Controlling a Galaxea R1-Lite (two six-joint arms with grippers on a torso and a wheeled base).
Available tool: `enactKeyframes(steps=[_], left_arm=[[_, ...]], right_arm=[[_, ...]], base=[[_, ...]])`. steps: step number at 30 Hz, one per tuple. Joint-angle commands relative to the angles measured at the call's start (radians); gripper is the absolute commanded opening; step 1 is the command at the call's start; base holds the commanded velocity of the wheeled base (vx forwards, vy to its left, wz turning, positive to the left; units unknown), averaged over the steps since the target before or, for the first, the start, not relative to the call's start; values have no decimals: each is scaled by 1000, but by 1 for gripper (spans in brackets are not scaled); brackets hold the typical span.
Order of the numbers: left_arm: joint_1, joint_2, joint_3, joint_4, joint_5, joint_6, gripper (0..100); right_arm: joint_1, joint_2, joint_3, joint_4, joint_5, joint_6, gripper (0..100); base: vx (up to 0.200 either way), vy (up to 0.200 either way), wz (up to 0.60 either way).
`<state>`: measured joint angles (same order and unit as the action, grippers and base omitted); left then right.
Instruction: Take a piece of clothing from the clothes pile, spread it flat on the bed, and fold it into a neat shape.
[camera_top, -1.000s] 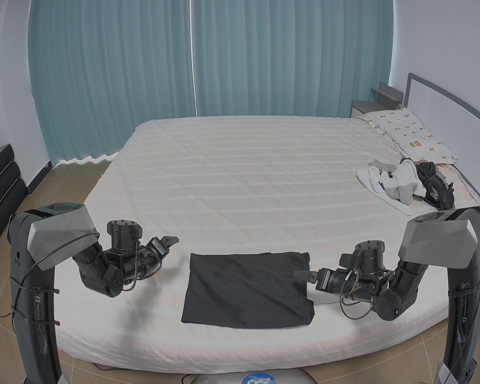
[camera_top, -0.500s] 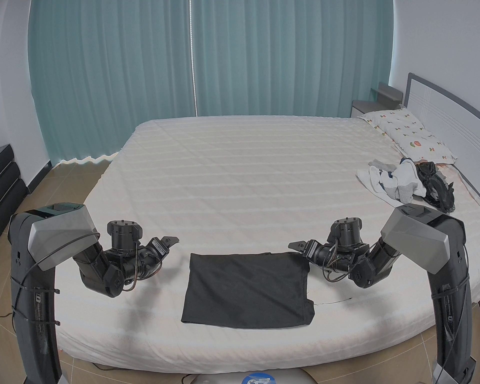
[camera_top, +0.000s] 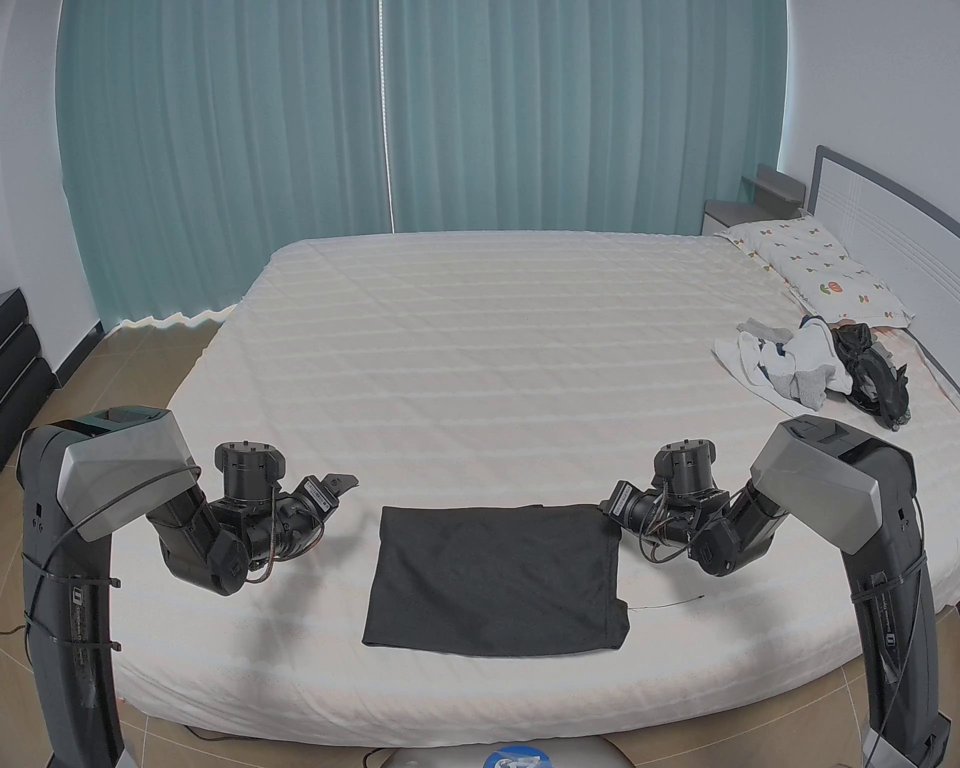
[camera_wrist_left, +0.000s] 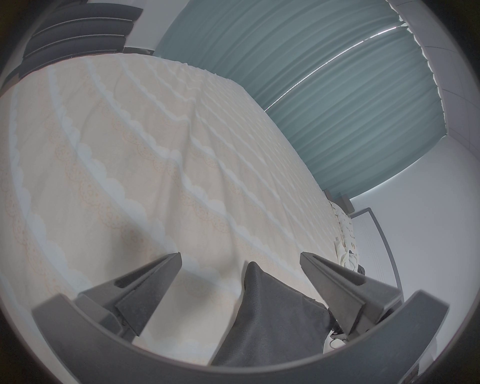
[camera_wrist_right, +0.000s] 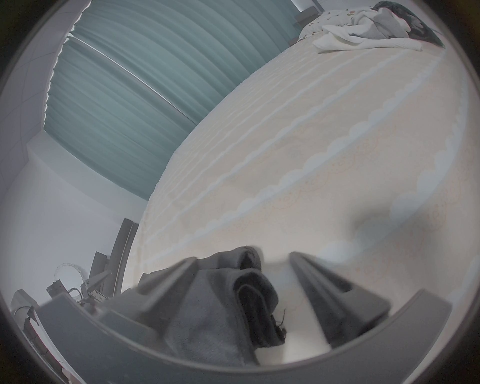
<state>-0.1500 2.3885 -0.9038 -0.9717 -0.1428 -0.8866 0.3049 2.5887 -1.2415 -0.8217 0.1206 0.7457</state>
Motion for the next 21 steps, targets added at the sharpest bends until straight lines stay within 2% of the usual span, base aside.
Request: enactKeyframes(steps=[1,7,21], left_arm=[[0,1,0,-1,0,0,100],[0,1,0,-1,0,0,100],[-2,1,0,1,0,0,100]], right_arm=[[-1,5,-19,-1,-13,7,0],[-15,16,-30,-1,-19,37,0],[-23,21,-30,4,-19,40,0]], base=[[0,0,0],[0,0,0],[0,0,0]])
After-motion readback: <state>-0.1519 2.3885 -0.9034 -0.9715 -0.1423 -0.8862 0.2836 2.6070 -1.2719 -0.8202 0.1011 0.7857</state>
